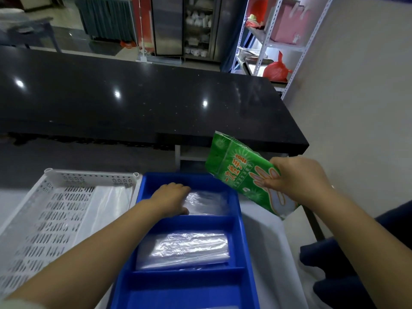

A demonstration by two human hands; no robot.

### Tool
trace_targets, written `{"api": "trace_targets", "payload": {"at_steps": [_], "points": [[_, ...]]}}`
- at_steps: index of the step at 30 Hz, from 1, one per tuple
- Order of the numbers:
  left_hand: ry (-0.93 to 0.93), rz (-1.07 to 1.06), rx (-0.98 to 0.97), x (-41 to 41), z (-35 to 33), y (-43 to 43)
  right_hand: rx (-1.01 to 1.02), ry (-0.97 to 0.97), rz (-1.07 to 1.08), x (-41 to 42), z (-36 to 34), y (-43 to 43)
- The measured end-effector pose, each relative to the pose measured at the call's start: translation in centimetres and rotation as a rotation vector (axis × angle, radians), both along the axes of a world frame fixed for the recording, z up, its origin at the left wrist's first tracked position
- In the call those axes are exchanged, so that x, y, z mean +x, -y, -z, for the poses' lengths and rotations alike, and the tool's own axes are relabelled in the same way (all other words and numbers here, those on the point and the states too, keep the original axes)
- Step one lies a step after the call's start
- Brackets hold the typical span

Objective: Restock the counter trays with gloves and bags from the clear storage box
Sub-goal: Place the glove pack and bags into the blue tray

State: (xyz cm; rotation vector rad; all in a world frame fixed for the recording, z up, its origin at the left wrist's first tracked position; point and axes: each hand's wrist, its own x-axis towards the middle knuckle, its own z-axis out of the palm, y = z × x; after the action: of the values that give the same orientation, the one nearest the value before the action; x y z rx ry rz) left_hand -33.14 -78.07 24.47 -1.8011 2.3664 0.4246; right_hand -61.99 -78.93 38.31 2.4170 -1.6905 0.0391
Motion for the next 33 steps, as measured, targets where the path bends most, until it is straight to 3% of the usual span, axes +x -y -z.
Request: {"api": "trace_targets", "payload": {"at_steps": [5,11,15,20,22,27,30,33], "points": [[-0.026,-0.094,0.088,-0.5,0.7,0.6,-0.023,-0.007,0.008,-0.7,0.6,-0.4],[-0.044,-0.108,-0.1,-1.2,-0.2,1.0,-0.09,-0.001,-0.06,-0.7,1.0,-0.7],[-0.067,-0.194,0.11,-1.5,0.0,0.3,-0.209,0.02,-0.163,-0.1,1.2,-0.7],[-0.116,-0.289,0.201,-1.3,-0.8,-0.3,-0.273,0.036,-0.21,1.3,0.9,-0.3],[-0.083,-0.244,0.091,-1.2,-1.4,-1.3,-0.287,0.06,-0.241,2.2,0.6,0.0],[0.084,-0.047,-0.426,-1.4,-4.2,-6.0,-0.313,0.168,-0.37,5.7,-0.2,0.9],[0.003,0.043,-0.501,-1.4,-5.1,-10.0,-0.286,0.142,-0.452,8.4,0.5,1.5],[-0.055,0.055,-0.456,-1.2,-5.1,-12.7,-0.128,0.093,-0.478,10.7,2.8,2.4]]}}
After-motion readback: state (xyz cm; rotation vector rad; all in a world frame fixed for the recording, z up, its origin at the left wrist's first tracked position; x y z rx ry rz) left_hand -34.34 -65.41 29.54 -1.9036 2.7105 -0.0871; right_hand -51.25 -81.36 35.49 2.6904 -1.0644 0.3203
